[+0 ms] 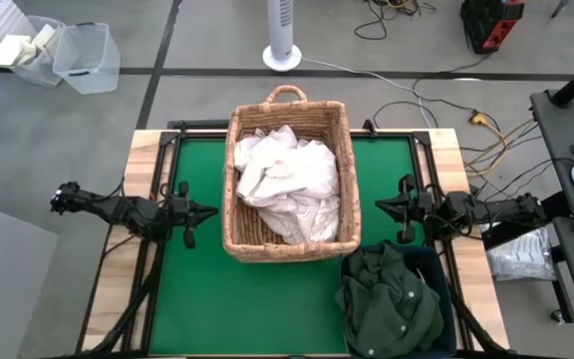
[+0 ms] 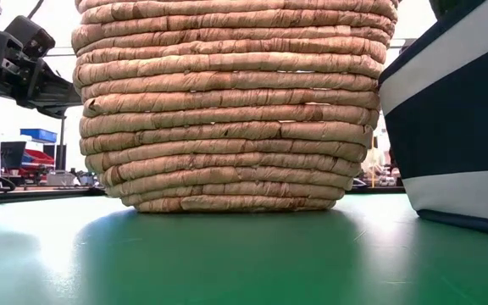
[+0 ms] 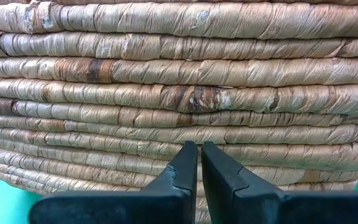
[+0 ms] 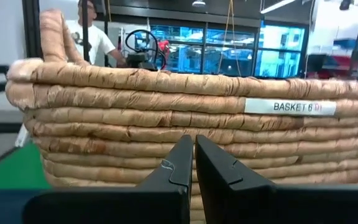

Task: Sort clothes
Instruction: Return to Home Position

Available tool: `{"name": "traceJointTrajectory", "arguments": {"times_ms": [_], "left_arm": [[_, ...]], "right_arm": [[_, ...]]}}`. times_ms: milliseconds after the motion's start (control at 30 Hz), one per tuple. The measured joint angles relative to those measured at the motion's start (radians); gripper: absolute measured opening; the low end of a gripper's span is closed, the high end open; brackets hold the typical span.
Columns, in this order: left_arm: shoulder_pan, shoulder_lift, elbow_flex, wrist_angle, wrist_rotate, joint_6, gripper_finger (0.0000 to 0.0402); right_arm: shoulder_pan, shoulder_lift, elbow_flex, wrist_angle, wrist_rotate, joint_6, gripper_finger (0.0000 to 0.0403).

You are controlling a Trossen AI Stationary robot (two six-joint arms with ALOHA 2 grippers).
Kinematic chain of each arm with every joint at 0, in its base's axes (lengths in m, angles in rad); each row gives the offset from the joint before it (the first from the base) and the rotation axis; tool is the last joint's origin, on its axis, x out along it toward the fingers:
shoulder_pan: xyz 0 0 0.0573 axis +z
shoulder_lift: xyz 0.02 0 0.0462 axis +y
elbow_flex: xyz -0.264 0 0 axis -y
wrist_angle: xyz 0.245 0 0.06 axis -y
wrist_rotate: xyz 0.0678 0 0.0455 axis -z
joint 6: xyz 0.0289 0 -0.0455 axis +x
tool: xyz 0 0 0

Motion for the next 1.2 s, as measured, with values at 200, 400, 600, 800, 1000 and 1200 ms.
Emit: {"name": "traceJointTrajectory", "arguments": {"times_ms": [200, 400, 600, 800, 1000, 1200], "left_arm": [[0.0, 0.0, 0.0, 0.0, 0.0, 0.0, 0.0004], [0.0, 0.0, 0.0, 0.0, 0.0, 0.0, 0.0004], [0.0, 0.0, 0.0, 0.0, 0.0, 0.0, 0.0004], [0.0, 0.0, 0.0, 0.0, 0.0, 0.0, 0.0004], [0.0, 0.0, 0.0, 0.0, 0.0, 0.0, 0.0004], [0.0, 0.0, 0.0, 0.0, 0.0, 0.0, 0.0004]], "right_arm": [[0.0, 0.0, 0.0, 0.001, 0.0, 0.099, 0.0013], [0.0, 0.0, 0.0, 0.001, 0.0, 0.137, 0.0013], [0.0, 0.0, 0.0, 0.001, 0.0, 0.137, 0.0013], [0.0, 0.0, 0.0, 0.0, 0.0, 0.137, 0.0013], [0.0, 0.0, 0.0, 0.001, 0.0, 0.136, 0.0013], [0.0, 0.0, 0.0, 0.001, 0.0, 0.137, 0.0013]]}}
